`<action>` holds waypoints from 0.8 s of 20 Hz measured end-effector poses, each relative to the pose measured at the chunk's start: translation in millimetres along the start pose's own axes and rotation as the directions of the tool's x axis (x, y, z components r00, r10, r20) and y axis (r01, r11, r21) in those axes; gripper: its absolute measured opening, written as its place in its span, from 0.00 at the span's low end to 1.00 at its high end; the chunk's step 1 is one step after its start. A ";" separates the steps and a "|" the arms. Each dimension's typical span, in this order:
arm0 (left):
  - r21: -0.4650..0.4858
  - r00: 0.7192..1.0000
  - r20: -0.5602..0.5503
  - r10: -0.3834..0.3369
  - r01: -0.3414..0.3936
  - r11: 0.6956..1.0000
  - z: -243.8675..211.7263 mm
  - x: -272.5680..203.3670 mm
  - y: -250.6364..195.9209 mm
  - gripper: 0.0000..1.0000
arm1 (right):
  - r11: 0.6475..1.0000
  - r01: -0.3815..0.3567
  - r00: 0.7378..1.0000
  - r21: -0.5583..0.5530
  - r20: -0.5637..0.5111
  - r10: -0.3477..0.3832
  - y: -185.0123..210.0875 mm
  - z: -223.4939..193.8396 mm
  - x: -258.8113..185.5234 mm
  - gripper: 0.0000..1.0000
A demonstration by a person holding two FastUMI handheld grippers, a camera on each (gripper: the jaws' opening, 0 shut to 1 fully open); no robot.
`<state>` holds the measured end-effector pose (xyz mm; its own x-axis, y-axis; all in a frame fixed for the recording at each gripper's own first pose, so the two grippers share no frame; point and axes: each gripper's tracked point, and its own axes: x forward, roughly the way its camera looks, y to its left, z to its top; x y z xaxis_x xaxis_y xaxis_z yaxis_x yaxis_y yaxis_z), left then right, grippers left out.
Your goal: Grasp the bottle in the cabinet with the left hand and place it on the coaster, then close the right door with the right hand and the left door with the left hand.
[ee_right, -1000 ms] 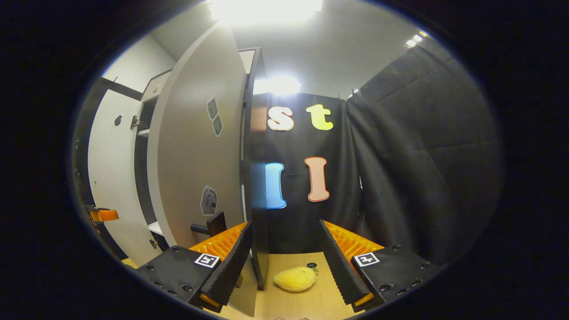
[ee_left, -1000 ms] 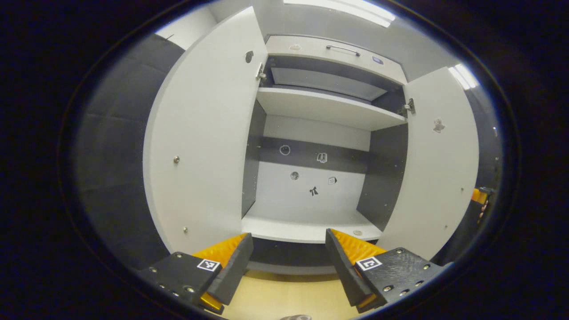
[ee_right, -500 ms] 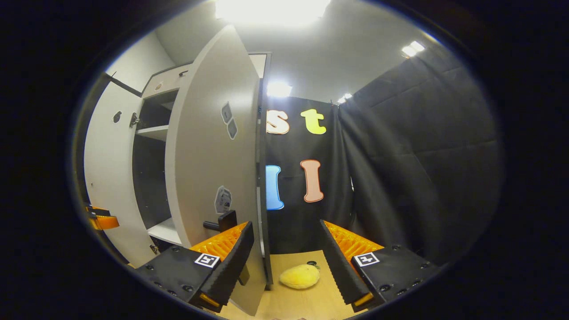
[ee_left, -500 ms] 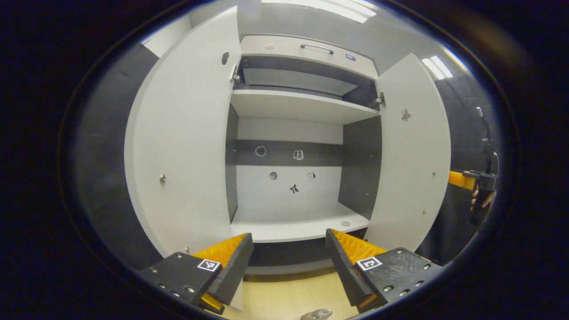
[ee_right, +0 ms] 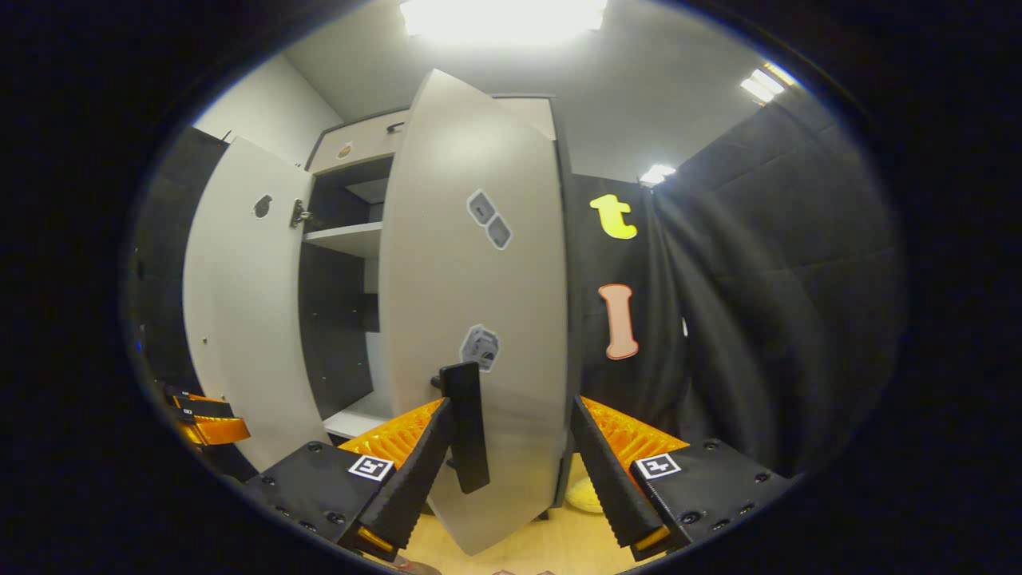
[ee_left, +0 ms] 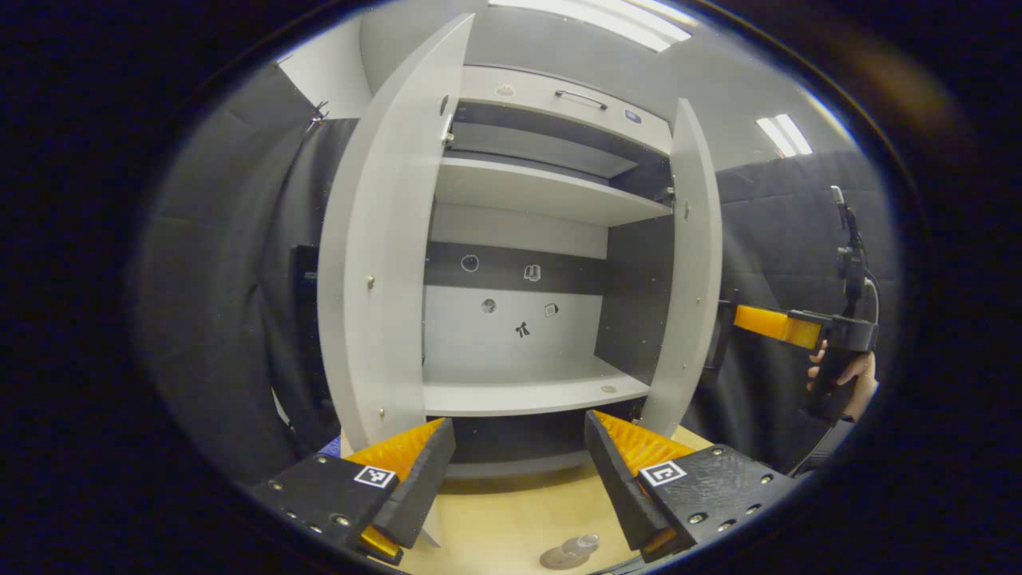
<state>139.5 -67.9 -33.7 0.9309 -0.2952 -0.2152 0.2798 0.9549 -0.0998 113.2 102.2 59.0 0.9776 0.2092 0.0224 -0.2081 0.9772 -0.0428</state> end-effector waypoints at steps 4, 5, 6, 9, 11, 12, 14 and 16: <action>-0.004 0.999 0.026 0.033 -0.033 0.999 2.0 -36.9 12.9 0.95 | 0.999 -0.044 0.998 0.026 0.034 0.043 28.9 0.6 3.4 0.91; -0.007 0.999 0.035 0.038 -0.037 0.999 2.9 -48.5 15.2 0.95 | 0.998 -0.047 0.998 0.030 0.033 0.046 30.8 -2.2 2.9 0.91; -0.010 0.998 0.043 0.035 -0.034 0.999 3.1 -59.0 17.5 0.94 | 0.998 -0.049 0.998 0.036 0.027 0.048 31.7 -4.8 2.6 0.91; -0.030 0.996 0.082 0.043 -0.041 0.999 11.2 -93.4 35.1 0.94 | 0.998 -0.041 0.999 0.056 -0.004 0.041 28.9 -17.4 4.6 0.94; -0.014 0.991 0.100 0.090 -0.089 0.996 15.5 -109.4 59.1 0.94 | 0.998 -0.019 0.999 0.065 -0.028 0.021 20.9 -30.2 1.9 0.94; 0.002 0.985 0.102 0.136 -0.137 0.991 19.3 -111.5 78.7 0.94 | 0.997 -0.003 0.999 0.071 -0.040 0.006 16.1 -37.5 0.0 0.94; 0.026 0.973 0.099 0.208 -0.212 0.977 24.3 -112.6 123.0 0.94 | 0.996 0.026 0.997 0.080 -0.077 -0.020 8.9 -54.8 -3.8 0.94; 0.040 0.971 0.092 0.220 -0.225 0.974 20.7 -104.1 154.4 0.94 | 0.995 0.063 0.993 0.081 -0.109 -0.054 -1.1 -73.0 -11.4 0.94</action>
<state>90.7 111.0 -6.5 0.9872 -0.0735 -0.1414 0.0728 0.9973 -0.0096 104.6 96.0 -14.1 0.9851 0.1503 -0.0841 -0.1475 0.9883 0.0393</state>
